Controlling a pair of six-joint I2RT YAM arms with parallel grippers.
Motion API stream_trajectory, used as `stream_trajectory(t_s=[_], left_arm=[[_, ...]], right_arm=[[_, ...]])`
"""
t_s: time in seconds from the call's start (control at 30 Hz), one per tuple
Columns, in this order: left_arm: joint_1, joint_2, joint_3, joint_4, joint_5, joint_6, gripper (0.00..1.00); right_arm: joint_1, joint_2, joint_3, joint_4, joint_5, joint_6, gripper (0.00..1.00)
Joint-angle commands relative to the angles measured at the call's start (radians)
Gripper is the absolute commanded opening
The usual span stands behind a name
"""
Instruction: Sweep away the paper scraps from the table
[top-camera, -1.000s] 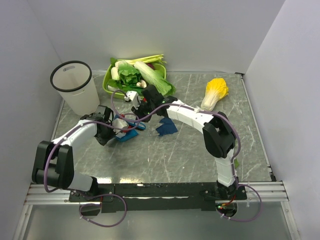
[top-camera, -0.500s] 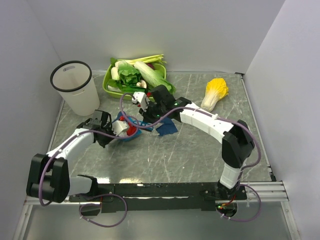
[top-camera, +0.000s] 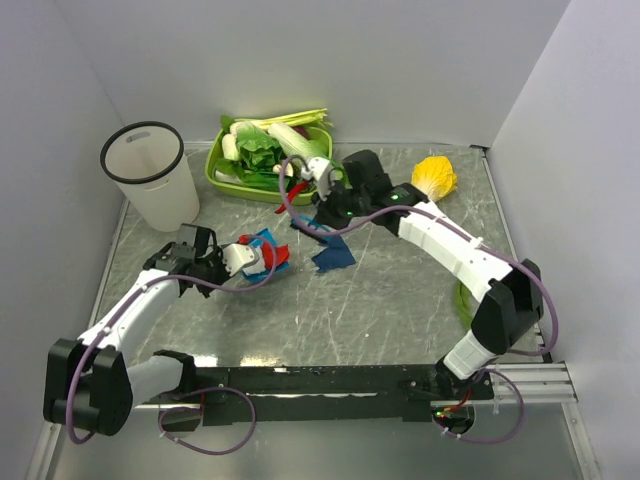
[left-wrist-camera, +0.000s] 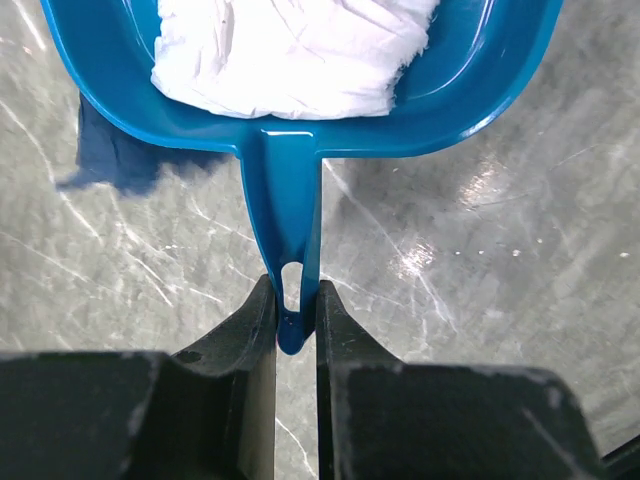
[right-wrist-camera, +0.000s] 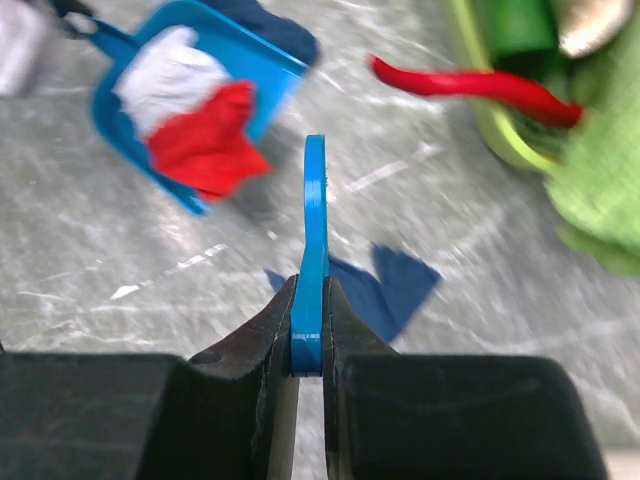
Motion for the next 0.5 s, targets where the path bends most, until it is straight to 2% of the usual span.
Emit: stream_trajectory(t_s=[0.0, 0.33, 0.47], left_arm=[[-0.001, -0.059, 0.021, -0.03, 0.067, 0.033, 0.01], [0.001, -0.092, 0.098, -0.133, 0.067, 0.033, 0.01], [0.002, -0.09, 0.135, -0.18, 0.018, 0.001, 0.01]], right_arm=[[-0.046, -0.091, -0.043, 0.002, -0.007, 0.051, 0.0], [-0.079, -0.128, -0.102, 0.032, 0.022, 0.09, 0.0], [-0.084, -0.126, -0.109, 0.035, 0.045, 0.084, 0.0]])
